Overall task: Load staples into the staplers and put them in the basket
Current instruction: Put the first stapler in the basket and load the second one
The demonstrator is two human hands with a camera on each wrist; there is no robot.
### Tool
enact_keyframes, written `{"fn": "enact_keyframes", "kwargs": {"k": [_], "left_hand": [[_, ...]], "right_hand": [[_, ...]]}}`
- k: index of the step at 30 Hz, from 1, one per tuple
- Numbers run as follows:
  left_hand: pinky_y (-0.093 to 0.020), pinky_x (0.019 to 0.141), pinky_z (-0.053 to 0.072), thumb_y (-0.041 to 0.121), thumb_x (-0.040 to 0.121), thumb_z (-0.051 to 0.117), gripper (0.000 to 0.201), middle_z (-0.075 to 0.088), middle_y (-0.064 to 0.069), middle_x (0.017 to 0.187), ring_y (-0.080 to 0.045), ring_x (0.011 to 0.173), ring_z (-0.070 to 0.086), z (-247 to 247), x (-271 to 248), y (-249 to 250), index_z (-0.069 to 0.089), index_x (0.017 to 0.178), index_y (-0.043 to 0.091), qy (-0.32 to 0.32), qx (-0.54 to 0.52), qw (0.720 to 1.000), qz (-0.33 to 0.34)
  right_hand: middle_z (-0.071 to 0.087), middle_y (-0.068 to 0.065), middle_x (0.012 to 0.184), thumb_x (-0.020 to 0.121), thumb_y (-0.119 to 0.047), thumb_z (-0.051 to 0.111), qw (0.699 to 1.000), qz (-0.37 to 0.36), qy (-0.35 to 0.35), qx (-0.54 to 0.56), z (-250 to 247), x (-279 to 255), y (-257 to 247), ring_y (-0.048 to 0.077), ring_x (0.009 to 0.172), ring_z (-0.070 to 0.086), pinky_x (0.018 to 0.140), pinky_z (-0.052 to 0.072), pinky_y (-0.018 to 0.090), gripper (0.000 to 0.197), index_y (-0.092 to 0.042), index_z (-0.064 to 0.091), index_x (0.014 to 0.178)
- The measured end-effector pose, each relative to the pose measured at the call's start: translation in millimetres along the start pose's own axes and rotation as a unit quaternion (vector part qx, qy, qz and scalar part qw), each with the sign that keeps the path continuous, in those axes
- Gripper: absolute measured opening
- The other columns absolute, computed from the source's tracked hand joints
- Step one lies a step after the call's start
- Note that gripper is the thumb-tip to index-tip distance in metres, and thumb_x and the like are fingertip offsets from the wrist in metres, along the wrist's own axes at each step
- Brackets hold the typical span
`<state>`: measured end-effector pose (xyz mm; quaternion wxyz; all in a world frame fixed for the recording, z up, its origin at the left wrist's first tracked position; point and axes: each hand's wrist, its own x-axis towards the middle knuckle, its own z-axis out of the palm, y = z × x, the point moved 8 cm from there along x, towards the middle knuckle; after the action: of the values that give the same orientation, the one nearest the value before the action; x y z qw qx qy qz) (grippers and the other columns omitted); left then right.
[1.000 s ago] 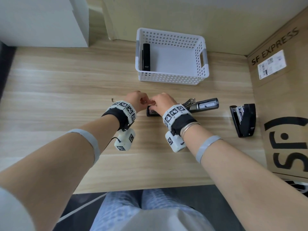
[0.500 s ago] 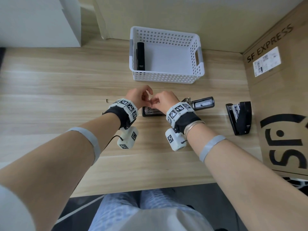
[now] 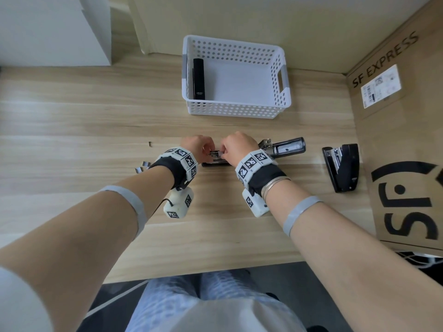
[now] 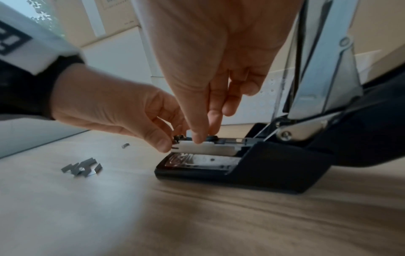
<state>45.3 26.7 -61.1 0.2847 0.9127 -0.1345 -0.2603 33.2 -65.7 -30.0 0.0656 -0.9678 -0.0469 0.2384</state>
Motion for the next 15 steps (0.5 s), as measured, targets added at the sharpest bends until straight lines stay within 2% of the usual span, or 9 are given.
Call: {"fn": "enact_keyframes", "kwargs": {"k": [3, 5, 8, 12, 15], "left_hand": [[-0.022, 0.073, 0.038, 0.011, 0.076, 0.071, 0.029, 0.067, -0.014, 0.105, -0.025, 0.088, 0.060, 1.7, -1.4, -1.2, 0.062, 0.102, 0.003, -0.011, 0.011, 1.000, -0.008], [-0.022, 0.074, 0.039, 0.011, 0.077, 0.069, 0.027, 0.068, -0.013, 0.106, -0.027, 0.096, 0.062, 2.1, -1.8, -2.3, 0.062, 0.102, 0.003, -0.014, 0.015, 1.000, -0.010], [-0.025, 0.078, 0.043, 0.011, 0.078, 0.068, 0.027, 0.069, -0.013, 0.105, -0.026, 0.097, 0.062, 2.2, -3.4, -3.0, 0.061, 0.102, 0.003, -0.014, 0.015, 1.000, -0.011], [-0.025, 0.080, 0.043, 0.012, 0.078, 0.069, 0.027, 0.069, -0.013, 0.104, -0.026, 0.097, 0.063, 2.4, -3.9, -2.3, 0.061, 0.102, 0.003, -0.013, 0.010, 1.000, -0.014], [-0.025, 0.080, 0.044, 0.012, 0.077, 0.069, 0.026, 0.070, -0.013, 0.103, -0.027, 0.096, 0.063, 2.3, -4.5, -2.5, 0.062, 0.101, 0.003, -0.009, 0.007, 1.000, -0.016]], "right_hand": [[0.069, 0.004, 0.103, 0.090, -0.021, 0.058, 1.000, -0.007, 0.003, -0.011, 1.0, 0.7, -2.6, 0.025, 0.105, 0.059, 0.079, 0.049, 0.032, 0.017, -0.022, 0.072, 0.100], [0.068, 0.003, 0.103, 0.089, -0.021, 0.057, 1.000, -0.008, 0.001, -0.011, 1.8, 0.7, -2.9, 0.025, 0.103, 0.059, 0.077, 0.048, 0.031, 0.018, -0.024, 0.071, 0.099], [0.066, 0.005, 0.104, 0.090, -0.023, 0.057, 1.000, -0.009, 0.008, -0.018, 1.4, -0.5, -2.2, 0.025, 0.102, 0.060, 0.077, 0.046, 0.030, 0.018, -0.024, 0.072, 0.100], [0.063, 0.007, 0.111, 0.092, -0.028, 0.058, 1.000, -0.012, 0.021, -0.017, -1.9, -2.1, -1.2, 0.025, 0.105, 0.058, 0.086, 0.046, 0.031, 0.021, -0.022, 0.071, 0.107], [0.063, 0.007, 0.112, 0.088, -0.037, 0.063, 1.000, 0.001, 0.013, -0.004, -2.0, 1.1, 0.9, 0.026, 0.113, 0.053, 0.095, 0.040, 0.033, 0.027, -0.023, 0.071, 0.110]]}}
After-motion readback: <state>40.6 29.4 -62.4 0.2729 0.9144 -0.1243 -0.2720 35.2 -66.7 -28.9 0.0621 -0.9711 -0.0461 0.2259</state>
